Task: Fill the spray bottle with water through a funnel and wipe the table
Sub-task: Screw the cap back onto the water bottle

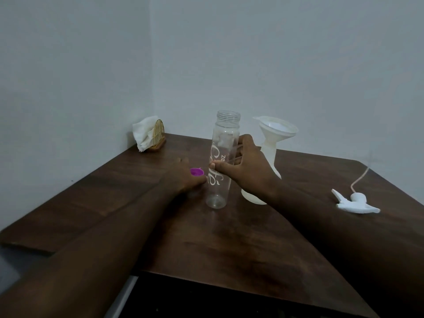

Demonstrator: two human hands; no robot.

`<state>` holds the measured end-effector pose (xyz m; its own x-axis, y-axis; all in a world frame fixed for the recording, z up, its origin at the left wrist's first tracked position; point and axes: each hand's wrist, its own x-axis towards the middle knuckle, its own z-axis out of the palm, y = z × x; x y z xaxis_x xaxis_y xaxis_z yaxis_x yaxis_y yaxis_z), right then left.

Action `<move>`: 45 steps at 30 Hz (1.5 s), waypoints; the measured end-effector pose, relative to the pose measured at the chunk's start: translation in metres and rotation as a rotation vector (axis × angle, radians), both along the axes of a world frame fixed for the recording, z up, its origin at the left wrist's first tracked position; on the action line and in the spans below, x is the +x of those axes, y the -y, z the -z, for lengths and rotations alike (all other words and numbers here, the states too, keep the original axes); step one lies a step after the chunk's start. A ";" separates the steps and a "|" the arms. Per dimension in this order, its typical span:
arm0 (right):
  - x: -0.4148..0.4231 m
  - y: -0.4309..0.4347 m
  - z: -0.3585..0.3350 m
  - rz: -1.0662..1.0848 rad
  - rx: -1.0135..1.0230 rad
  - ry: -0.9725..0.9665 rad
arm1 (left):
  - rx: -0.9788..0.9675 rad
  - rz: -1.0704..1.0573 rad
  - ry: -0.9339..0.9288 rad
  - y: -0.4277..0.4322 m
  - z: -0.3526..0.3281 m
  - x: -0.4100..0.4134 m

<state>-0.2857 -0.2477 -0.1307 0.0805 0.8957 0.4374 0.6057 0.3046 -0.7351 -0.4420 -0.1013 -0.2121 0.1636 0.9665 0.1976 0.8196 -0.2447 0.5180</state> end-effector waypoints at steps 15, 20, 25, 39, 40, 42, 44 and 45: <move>0.008 0.035 -0.050 0.162 0.260 0.040 | 0.110 0.146 0.739 0.026 -0.102 -0.007; 0.006 0.032 -0.106 0.065 0.286 -0.031 | 0.226 0.312 1.111 0.069 -0.171 0.000; 0.001 0.026 -0.152 -0.069 0.060 -0.083 | 0.373 0.373 1.106 0.106 -0.182 0.016; -0.001 0.019 -0.146 -0.029 0.054 0.571 | 0.188 0.360 0.801 0.107 -0.111 0.023; 0.000 0.018 -0.144 -0.026 0.047 0.616 | 0.150 0.364 0.767 0.107 -0.103 0.026; 0.000 0.017 -0.137 -0.035 0.021 0.680 | 0.116 0.366 0.713 0.103 -0.089 0.032; 0.001 0.017 -0.134 -0.046 0.012 0.704 | 0.139 0.348 0.650 0.099 -0.083 0.038; 0.001 0.016 -0.133 -0.047 0.012 0.710 | 0.149 0.343 0.639 0.098 -0.083 0.039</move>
